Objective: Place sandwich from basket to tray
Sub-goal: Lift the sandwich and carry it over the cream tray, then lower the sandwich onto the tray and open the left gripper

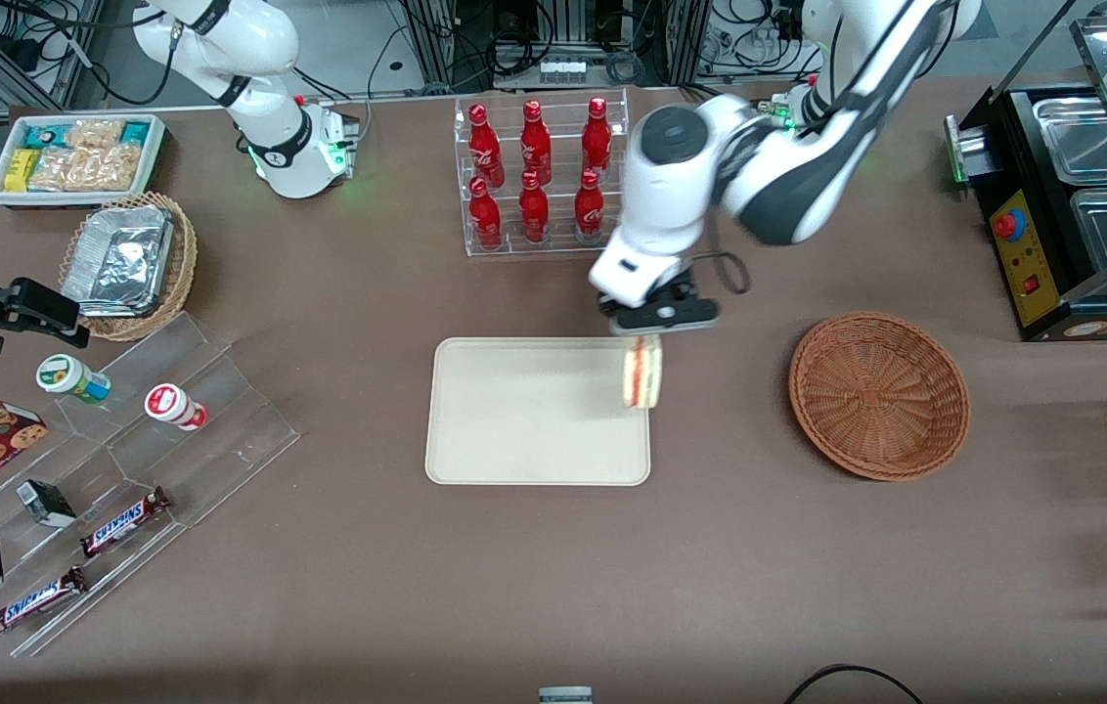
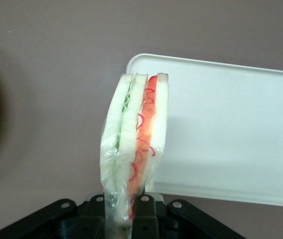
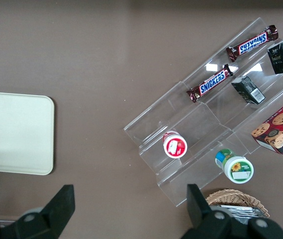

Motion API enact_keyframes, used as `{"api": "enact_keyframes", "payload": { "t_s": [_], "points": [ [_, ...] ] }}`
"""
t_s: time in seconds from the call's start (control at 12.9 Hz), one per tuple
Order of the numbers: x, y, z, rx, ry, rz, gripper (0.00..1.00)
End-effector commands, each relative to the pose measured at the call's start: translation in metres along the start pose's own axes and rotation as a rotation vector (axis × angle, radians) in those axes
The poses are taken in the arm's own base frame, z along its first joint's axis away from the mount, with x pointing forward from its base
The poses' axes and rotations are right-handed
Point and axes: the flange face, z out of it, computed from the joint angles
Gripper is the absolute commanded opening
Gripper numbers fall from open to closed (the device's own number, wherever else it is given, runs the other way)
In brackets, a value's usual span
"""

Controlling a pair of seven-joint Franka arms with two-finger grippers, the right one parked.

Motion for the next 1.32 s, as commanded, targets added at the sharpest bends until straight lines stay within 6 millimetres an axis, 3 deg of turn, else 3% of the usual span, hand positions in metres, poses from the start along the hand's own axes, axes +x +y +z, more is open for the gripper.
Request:
{"api": "enact_keyframes", "payload": {
  "t_s": [0.0,0.16,0.47,0.78,0.93,1.09,1.24],
  "points": [
    [0.015,0.046,0.045,-0.001,0.024,-0.042,0.00],
    [0.014,0.060,0.073,0.017,0.020,-0.040,0.00],
    [0.017,0.069,0.140,0.101,0.024,-0.047,0.00],
    [0.015,0.074,0.151,0.059,0.019,-0.046,0.04],
    [0.014,0.074,0.152,0.059,0.018,-0.046,0.46],
    [0.016,0.073,0.148,0.058,0.025,-0.038,1.00],
    [0.021,0.071,0.139,0.061,0.033,-0.053,1.00]
  ]
}}
